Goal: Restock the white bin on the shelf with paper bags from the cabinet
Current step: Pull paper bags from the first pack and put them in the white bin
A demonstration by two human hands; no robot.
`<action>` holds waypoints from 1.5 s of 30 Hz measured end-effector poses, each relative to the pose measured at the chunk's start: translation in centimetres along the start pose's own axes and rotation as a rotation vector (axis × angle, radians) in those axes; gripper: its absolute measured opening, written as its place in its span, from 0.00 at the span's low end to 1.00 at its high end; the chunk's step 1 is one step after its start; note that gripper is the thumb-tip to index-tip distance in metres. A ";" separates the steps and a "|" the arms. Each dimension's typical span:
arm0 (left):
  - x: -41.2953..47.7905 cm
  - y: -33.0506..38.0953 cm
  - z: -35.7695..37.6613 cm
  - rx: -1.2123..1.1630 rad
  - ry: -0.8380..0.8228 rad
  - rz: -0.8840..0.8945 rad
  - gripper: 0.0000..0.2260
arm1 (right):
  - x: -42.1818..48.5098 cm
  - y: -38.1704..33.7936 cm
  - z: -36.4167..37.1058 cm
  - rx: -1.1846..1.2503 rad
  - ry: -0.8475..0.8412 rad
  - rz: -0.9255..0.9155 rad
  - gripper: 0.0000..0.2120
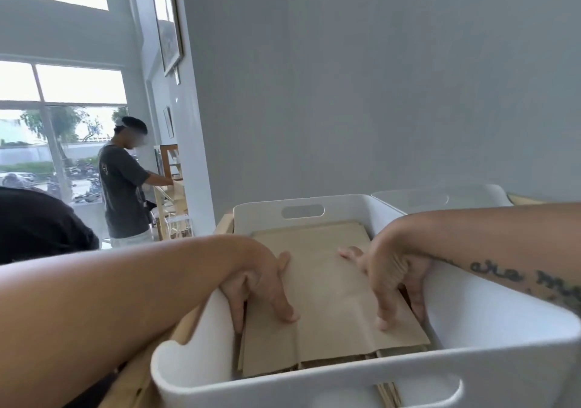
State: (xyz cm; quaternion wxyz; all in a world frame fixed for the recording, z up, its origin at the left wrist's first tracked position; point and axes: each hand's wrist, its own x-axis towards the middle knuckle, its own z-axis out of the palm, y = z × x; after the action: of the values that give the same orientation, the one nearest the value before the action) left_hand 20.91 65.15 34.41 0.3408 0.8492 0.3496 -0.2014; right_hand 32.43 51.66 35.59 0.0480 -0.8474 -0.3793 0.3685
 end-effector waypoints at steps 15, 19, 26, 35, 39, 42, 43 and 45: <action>-0.2 0.3 0.8 0.134 0.000 -0.057 0.43 | 0.2 0.1 0.0 -0.220 -0.020 0.025 0.50; -0.5 0.8 0.7 0.303 0.072 -0.036 0.41 | 0.3 -0.2 0.1 -0.474 0.103 0.058 0.44; -0.1 0.8 0.5 0.470 0.120 -0.017 0.38 | 1.9 -0.2 -0.2 -0.837 0.200 0.022 0.42; 1.1 0.2 -0.1 0.427 0.124 0.047 0.38 | 2.5 0.0 -0.6 -0.752 0.185 -0.009 0.38; -0.3 0.1 -1.7 0.274 0.183 0.144 0.36 | -1.1 -0.5 -1.2 -0.767 0.417 -0.149 0.33; -3.5 1.4 -3.6 0.232 0.285 0.218 0.33 | -6.4 0.3 -2.5 -0.654 0.674 -0.271 0.26; -4.8 2.1 -4.1 0.225 0.333 0.242 0.32 | -8.3 0.9 -2.8 -0.579 0.737 -0.311 0.24; -7.5 4.1 -4.5 0.212 0.422 0.304 0.29 | -11.9 2.8 -2.9 -0.460 0.840 -0.337 0.22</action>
State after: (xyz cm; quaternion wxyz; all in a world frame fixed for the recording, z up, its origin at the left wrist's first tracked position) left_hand 19.28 62.86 43.66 0.1960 0.9460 0.2583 -0.0020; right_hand 30.80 42.24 43.68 0.0674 -0.8380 -0.5301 -0.1101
